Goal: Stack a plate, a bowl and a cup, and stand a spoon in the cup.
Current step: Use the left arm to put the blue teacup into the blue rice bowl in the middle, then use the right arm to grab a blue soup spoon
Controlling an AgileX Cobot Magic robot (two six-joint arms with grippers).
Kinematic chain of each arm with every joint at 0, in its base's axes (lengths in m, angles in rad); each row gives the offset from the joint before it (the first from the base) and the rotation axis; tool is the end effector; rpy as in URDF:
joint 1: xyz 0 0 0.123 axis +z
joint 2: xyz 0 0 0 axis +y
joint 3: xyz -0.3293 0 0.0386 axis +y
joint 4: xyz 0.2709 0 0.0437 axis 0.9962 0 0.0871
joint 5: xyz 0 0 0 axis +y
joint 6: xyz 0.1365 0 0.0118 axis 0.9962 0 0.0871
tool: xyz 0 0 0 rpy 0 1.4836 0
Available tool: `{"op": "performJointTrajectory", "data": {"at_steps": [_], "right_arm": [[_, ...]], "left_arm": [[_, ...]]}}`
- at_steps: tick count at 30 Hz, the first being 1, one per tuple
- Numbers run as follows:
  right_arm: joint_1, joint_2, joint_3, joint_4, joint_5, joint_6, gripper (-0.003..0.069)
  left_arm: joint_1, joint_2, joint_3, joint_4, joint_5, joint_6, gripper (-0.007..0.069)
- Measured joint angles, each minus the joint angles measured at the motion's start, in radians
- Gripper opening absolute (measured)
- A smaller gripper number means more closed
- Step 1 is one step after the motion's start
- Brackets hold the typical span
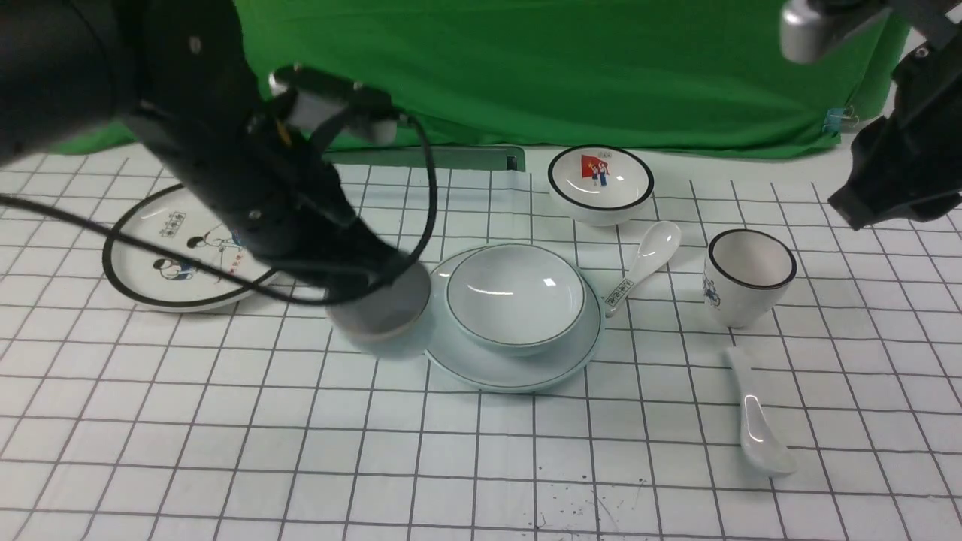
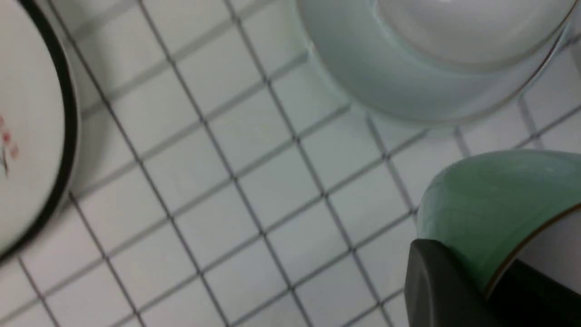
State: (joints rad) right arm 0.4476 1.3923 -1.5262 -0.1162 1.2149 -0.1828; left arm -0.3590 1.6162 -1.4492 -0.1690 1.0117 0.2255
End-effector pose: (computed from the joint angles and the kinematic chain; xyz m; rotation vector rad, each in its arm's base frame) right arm 0.2919 0.1236 0.4193 -0.8018 2.4252 -0.0532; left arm 0.3593 -0.1557 0.3283 0.6972 2.5703 -0.2633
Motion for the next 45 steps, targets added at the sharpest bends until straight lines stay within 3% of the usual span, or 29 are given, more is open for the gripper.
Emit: {"op": "performJointTrajectory", "data": {"at_steps": [14, 21, 25, 32, 35, 38, 42, 45], "right_arm": [[0.0, -0.067, 0.0, 0.005, 0.001, 0.019, 0.0242], [0.0, -0.067, 0.0, 0.005, 0.001, 0.028, 0.0242], [0.0, -0.067, 0.0, 0.005, 0.001, 0.028, 0.0242], [0.0, -0.067, 0.0, 0.005, 0.001, 0.028, 0.0242], [0.0, -0.068, 0.014, 0.002, 0.0, 0.032, 0.0242], [0.0, -0.07, 0.083, -0.032, -0.011, 0.074, 0.0244], [-0.015, -0.07, 0.229, -0.053, -0.076, 0.142, 0.0293], [-0.048, -0.067, 0.367, -0.053, -0.19, 0.198, 0.0379]], "left_arm": [[-0.068, 0.541, -0.64, 0.035, 0.195, 0.016, -0.0005], [-0.068, 0.665, -0.727, 0.025, 0.201, 0.016, 0.0007], [-0.069, 0.685, -0.728, -0.009, 0.202, 0.016, 0.0069], [-0.069, 0.677, -0.73, -0.01, 0.203, 0.016, 0.0275], [-0.069, 0.627, -0.73, 0.022, 0.204, 0.012, 0.0373], [-0.069, 0.522, -0.73, 0.071, 0.205, -0.01, 0.0406], [-0.069, 0.363, -0.73, 0.127, 0.204, -0.036, 0.0367], [-0.069, 0.241, -0.73, 0.162, 0.203, -0.063, 0.0253]]}}
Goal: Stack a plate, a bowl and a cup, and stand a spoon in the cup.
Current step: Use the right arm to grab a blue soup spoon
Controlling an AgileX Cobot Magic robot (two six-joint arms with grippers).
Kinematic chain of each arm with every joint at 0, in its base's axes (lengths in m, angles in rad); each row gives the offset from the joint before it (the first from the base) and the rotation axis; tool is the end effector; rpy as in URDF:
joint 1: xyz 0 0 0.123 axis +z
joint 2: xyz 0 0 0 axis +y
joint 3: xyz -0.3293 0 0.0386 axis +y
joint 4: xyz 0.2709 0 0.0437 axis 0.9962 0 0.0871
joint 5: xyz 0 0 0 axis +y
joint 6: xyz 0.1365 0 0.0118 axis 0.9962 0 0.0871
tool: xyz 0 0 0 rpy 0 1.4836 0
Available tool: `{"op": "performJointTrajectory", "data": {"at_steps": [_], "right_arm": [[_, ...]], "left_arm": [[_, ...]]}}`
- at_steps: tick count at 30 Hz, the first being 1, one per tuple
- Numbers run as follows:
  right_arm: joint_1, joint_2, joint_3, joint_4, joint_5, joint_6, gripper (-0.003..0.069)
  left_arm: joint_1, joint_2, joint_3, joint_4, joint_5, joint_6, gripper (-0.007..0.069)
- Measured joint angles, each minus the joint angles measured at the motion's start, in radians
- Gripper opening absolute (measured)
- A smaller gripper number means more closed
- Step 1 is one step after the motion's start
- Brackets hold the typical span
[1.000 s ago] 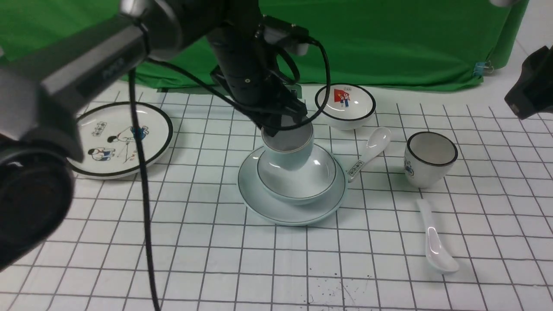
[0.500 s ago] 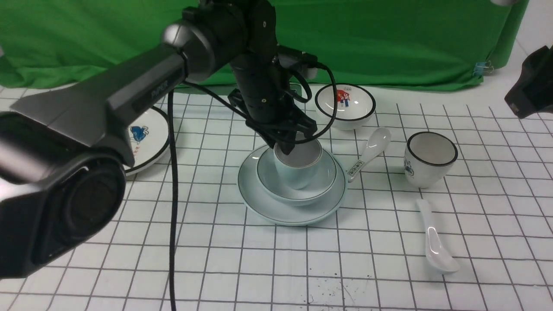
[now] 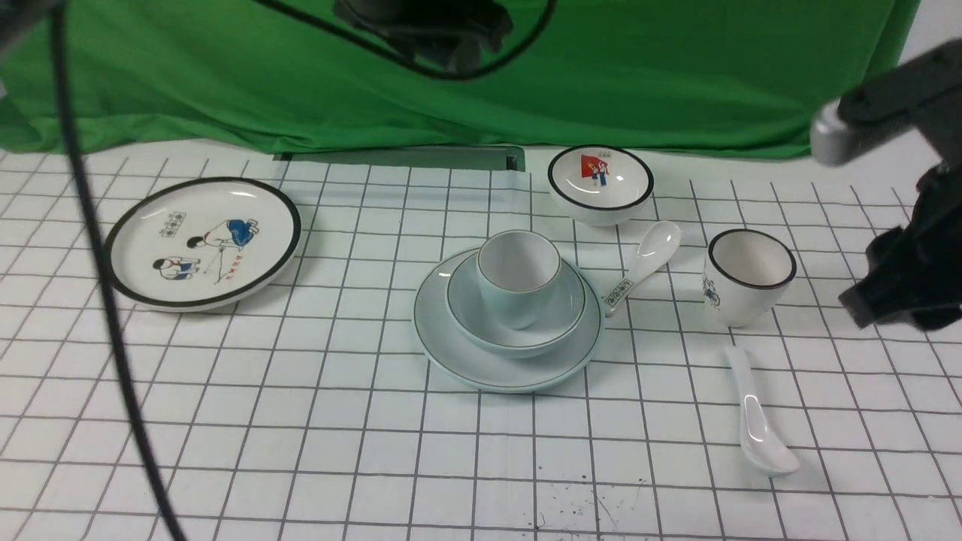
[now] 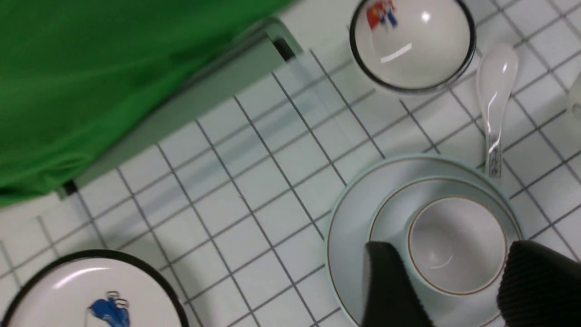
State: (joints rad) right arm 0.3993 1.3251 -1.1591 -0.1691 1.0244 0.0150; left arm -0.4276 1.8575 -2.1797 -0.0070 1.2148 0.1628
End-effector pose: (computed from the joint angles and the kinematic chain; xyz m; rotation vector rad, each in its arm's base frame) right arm 0.2781 0.0959 0.3294 -0.5757 2.5872 -0.0852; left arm 0.4256 -0.1949 0.4563 0.6928 2.2774 -0.1354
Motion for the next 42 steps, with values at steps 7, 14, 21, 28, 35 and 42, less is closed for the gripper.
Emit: {"op": "performJointTrajectory", "data": {"at_steps": [7, 14, 21, 28, 35, 42], "right_arm": [[-0.103, 0.079, 0.156, 0.058, -0.176, 0.056, 0.0461], [-0.12, 0.225, 0.161, 0.164, -0.398, 0.055, 0.0463], [-0.122, 0.394, 0.161, 0.189, -0.534, 0.06, 0.0463], [-0.122, 0.484, 0.161, 0.193, -0.641, 0.07, 0.0451], [-0.122, 0.486, 0.161, 0.194, -0.658, 0.07, 0.0225], [-0.1, 0.355, 0.164, 0.226, -0.527, 0.011, 0.0162]], "left_arm": [[0.0, -0.204, 0.17, 0.028, 0.0, -0.005, -0.0011], [0.0, -0.378, 0.518, 0.017, -0.068, -0.005, -0.0037], [0.0, -0.452, 0.801, 0.007, -0.157, -0.005, -0.0036], [0.0, -0.452, 0.882, 0.002, -0.207, -0.005, -0.0036], [0.0, -0.452, 0.882, 0.007, -0.257, -0.005, -0.0036], [0.0, -0.452, 0.882, 0.007, -0.265, -0.005, -0.0036]]}}
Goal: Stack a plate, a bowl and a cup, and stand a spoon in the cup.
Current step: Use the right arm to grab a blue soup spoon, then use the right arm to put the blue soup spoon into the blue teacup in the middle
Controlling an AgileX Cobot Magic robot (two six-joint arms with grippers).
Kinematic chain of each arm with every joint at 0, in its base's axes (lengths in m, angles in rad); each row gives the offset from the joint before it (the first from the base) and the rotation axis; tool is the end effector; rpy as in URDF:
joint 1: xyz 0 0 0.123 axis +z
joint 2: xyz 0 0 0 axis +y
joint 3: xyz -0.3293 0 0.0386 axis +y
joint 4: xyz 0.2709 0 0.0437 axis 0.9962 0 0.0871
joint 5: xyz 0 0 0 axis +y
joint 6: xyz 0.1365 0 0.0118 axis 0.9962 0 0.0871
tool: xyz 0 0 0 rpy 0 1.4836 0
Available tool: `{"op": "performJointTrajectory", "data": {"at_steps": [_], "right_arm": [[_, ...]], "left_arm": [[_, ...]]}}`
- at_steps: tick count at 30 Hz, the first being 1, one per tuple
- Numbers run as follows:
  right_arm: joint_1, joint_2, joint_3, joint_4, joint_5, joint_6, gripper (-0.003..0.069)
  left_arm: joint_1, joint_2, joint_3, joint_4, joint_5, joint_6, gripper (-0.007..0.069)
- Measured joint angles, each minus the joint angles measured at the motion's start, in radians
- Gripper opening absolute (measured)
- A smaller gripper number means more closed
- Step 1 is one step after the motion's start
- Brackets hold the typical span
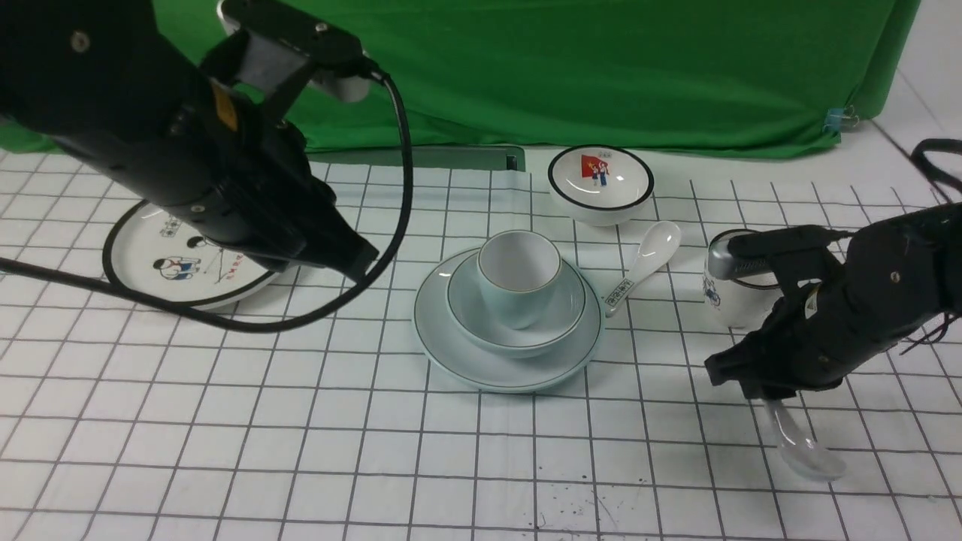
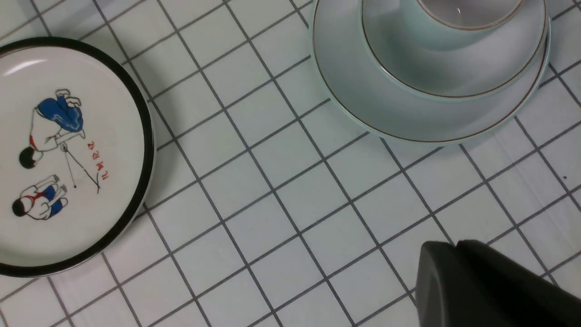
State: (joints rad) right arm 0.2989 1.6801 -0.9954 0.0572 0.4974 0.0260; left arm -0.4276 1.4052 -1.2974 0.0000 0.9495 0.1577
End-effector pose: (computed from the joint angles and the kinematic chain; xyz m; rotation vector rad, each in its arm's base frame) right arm 0.3568 0.1139 0.1869 -0.3058 2.6565 0.1570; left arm 0.3050 -0.1390 0.3554 0.7340 2.4361 -0.1060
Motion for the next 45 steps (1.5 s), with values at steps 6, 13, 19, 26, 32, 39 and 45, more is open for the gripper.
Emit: {"op": "performJointTrajectory", "data": {"at_steps": [6, 13, 19, 26, 32, 39, 45], "right_arm": [[0.088, -0.189, 0.0, 0.077, -0.228, -0.086, 0.0162], [0.236, -0.203, 0.0, 0.091, -0.768, -0.096, 0.0162], [0.328, -0.038, 0.0, 0.089, -1.265, -0.102, 0.0162], [0.333, 0.157, 0.004, 0.09, -1.479, -0.102, 0.0162], [0.333, 0.248, 0.004, 0.091, -1.502, -0.102, 0.0162], [0.333, 0.264, 0.004, 0.091, -1.52, -0.102, 0.0169], [0.333, 0.287, -0.042, 0.092, -1.52, -0.102, 0.0172]], "left_arm": [[0.0, -0.006, 0.005, 0.0, -0.003, 0.0, -0.0036], [0.0, -0.084, 0.131, 0.0, -0.108, -0.029, -0.0036], [0.0, -0.227, 0.311, 0.006, -0.265, -0.072, -0.0036], [0.0, -0.282, 0.393, 0.007, -0.314, -0.093, -0.0036], [0.0, -0.282, 0.399, 0.032, -0.331, -0.095, -0.0036], [0.0, -0.282, 0.399, 0.068, -0.367, -0.095, -0.0036], [0.0, -0.282, 0.399, 0.08, -0.368, -0.095, -0.0036]]}}
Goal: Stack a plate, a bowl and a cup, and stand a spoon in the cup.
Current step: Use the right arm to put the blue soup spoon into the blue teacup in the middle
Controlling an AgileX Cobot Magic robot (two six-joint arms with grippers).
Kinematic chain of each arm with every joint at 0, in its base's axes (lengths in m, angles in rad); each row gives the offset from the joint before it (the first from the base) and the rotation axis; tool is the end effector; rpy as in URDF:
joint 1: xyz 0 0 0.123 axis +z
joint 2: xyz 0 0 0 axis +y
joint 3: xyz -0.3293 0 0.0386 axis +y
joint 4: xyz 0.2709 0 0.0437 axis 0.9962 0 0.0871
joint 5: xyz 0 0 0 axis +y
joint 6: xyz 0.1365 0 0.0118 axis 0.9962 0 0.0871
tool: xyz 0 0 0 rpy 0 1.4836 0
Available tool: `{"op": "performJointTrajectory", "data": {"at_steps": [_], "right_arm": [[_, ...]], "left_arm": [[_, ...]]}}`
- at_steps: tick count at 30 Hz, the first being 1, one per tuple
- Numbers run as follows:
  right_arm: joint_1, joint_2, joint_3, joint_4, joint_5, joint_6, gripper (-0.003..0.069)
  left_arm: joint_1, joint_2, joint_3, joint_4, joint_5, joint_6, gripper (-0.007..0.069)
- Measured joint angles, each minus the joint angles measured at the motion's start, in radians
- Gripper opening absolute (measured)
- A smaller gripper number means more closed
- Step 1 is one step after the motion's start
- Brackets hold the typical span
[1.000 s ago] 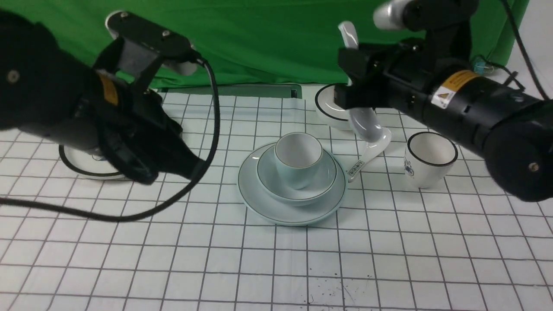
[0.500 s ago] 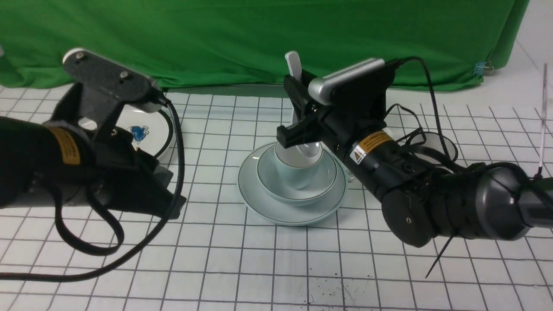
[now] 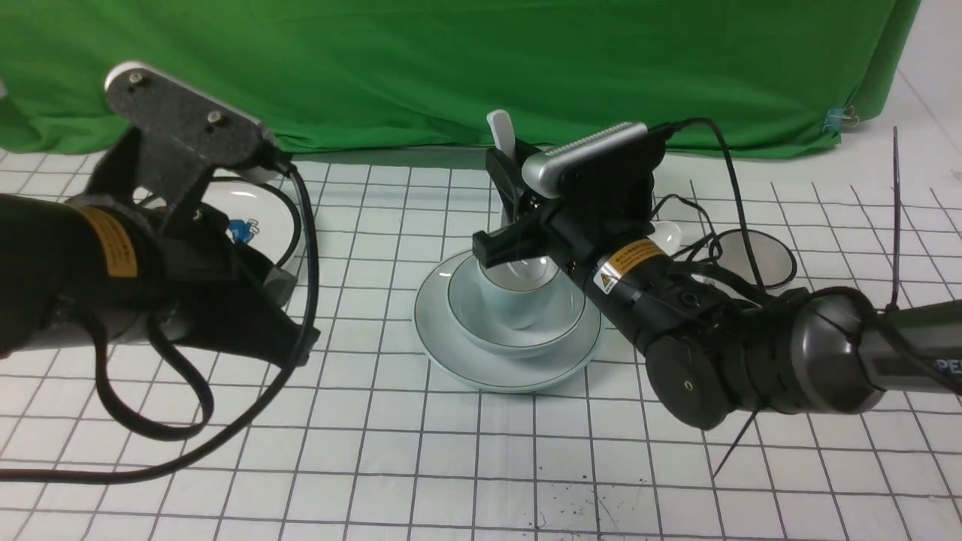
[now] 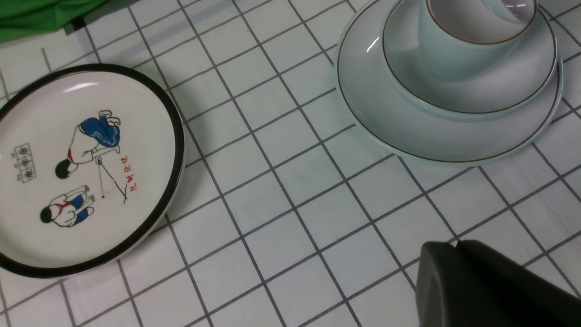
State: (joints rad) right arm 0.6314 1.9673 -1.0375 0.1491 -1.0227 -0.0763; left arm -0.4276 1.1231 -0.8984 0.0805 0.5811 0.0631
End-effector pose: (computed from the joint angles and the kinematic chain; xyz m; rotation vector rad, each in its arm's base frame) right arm 0.4087 0.2774 0.2444 -0.3341 1.3710 0.4373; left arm 0.2474 -0.1061 0.3287 0.6083 2.2069 -0.1041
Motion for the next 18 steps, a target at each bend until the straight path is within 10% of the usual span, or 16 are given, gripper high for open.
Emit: {"op": "performJointTrajectory", "data": {"at_steps": [18], "right_arm": [[-0.006, 0.053, -0.016, 0.003, 0.027, -0.052, 0.028]], "left_arm": [[0.0, 0.0, 0.0, 0.033, -0.002, 0.0, -0.0036]]}}
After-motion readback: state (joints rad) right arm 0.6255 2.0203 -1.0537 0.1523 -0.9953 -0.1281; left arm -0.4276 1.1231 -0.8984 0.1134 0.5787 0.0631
